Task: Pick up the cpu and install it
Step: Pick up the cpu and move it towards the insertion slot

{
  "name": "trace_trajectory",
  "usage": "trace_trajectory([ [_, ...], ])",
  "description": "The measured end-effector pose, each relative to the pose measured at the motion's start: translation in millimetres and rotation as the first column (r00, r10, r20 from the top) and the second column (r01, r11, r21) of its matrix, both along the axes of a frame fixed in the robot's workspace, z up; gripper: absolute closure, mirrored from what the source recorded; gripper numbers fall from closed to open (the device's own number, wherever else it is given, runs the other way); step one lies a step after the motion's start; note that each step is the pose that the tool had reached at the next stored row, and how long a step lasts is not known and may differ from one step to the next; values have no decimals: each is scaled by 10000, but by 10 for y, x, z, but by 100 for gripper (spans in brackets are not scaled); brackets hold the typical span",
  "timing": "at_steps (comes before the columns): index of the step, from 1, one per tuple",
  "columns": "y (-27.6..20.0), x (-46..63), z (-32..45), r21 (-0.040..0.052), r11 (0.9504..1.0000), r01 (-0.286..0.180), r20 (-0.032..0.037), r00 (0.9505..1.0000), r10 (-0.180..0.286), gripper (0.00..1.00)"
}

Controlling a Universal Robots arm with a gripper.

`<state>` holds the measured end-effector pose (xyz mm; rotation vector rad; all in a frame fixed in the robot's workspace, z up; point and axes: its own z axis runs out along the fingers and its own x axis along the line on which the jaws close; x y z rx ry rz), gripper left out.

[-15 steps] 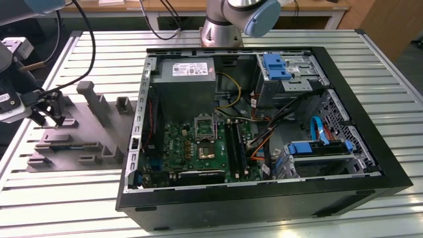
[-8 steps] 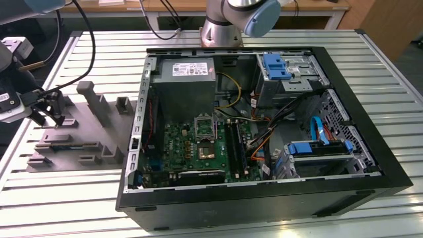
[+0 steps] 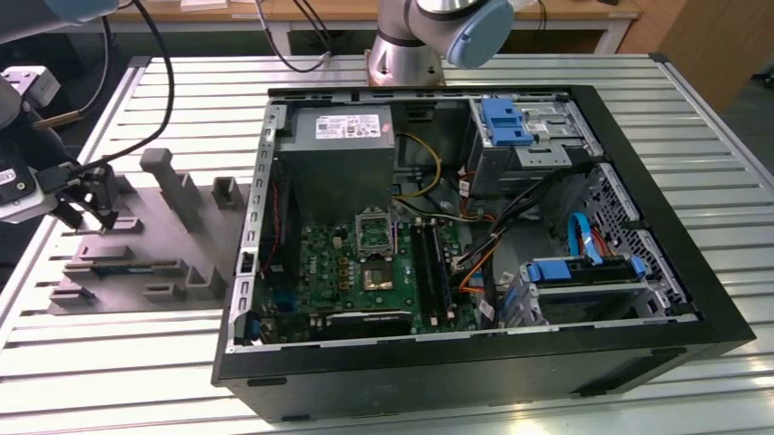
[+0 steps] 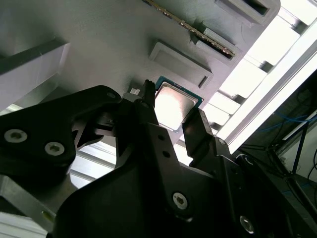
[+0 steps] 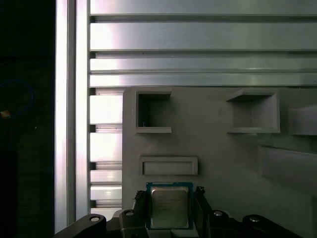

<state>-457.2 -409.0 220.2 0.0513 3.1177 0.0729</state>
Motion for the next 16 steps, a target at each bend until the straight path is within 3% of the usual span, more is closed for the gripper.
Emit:
trace_trajectory([
  [16, 0, 0, 50, 0, 10000, 0, 1, 10000, 0, 53],
])
